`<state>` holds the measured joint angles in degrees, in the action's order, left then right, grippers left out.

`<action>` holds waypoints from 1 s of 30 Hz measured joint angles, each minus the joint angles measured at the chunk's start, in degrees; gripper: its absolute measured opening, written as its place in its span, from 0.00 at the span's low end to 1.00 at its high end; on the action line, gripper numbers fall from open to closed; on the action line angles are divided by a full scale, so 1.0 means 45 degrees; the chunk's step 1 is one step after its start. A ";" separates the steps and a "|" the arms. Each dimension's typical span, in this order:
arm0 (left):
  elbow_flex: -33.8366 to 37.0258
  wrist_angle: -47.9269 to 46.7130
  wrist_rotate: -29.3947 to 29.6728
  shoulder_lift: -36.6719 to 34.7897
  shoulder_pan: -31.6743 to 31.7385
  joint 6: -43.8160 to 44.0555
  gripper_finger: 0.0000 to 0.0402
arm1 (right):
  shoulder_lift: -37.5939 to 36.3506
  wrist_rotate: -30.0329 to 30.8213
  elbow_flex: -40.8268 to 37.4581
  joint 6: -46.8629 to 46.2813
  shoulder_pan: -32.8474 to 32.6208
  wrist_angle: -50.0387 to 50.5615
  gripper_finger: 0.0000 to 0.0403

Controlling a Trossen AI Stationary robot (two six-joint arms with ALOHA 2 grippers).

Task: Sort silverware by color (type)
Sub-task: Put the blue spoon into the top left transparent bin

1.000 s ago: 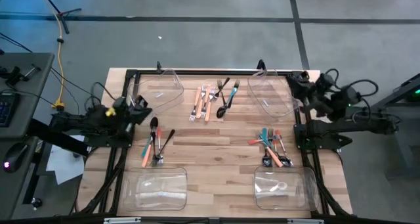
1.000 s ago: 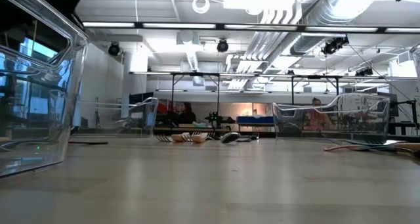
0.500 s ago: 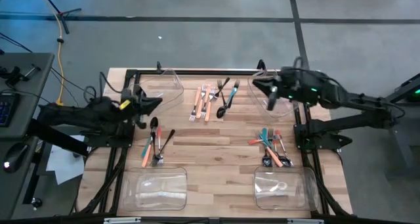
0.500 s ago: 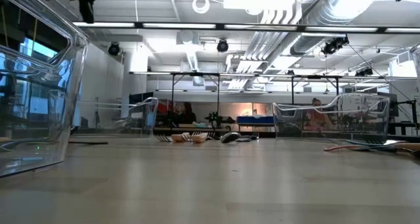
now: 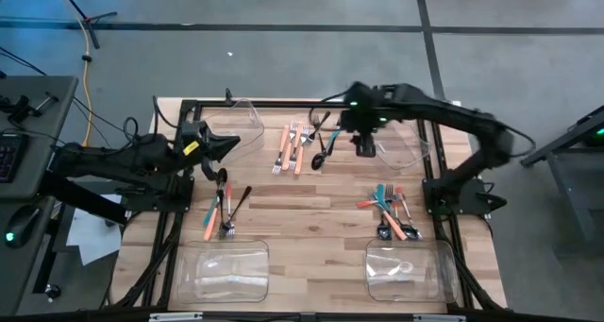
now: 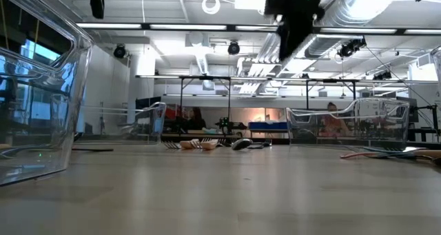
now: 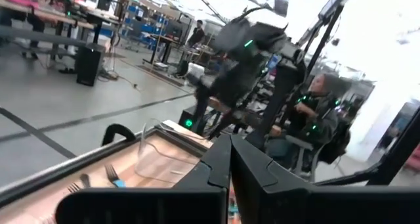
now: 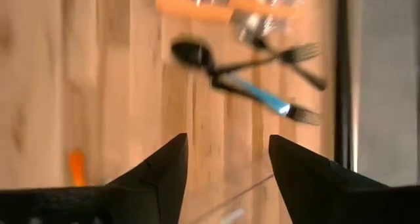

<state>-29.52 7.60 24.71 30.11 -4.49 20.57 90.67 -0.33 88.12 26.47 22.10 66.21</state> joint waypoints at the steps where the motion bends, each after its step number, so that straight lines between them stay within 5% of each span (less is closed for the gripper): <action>1: 0.0000 0.0000 -0.0003 0.0000 0.0000 0.0049 0.00 | 0.0533 -0.0007 0.0094 0.0563 0.0055 0.0082 0.50; 13: 0.0000 0.0000 -0.0029 0.0000 0.0000 -0.0703 0.00 | 0.5415 0.0057 0.1520 0.2803 -0.0108 -0.0778 0.50; 30: 0.0005 0.0000 -0.0024 0.0000 0.0000 -0.0828 0.00 | 0.7800 0.1328 0.2010 0.2075 -0.0075 -0.2230 0.50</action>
<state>-29.50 7.60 24.60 30.11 -4.49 16.84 125.77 5.65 97.17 35.81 21.76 56.18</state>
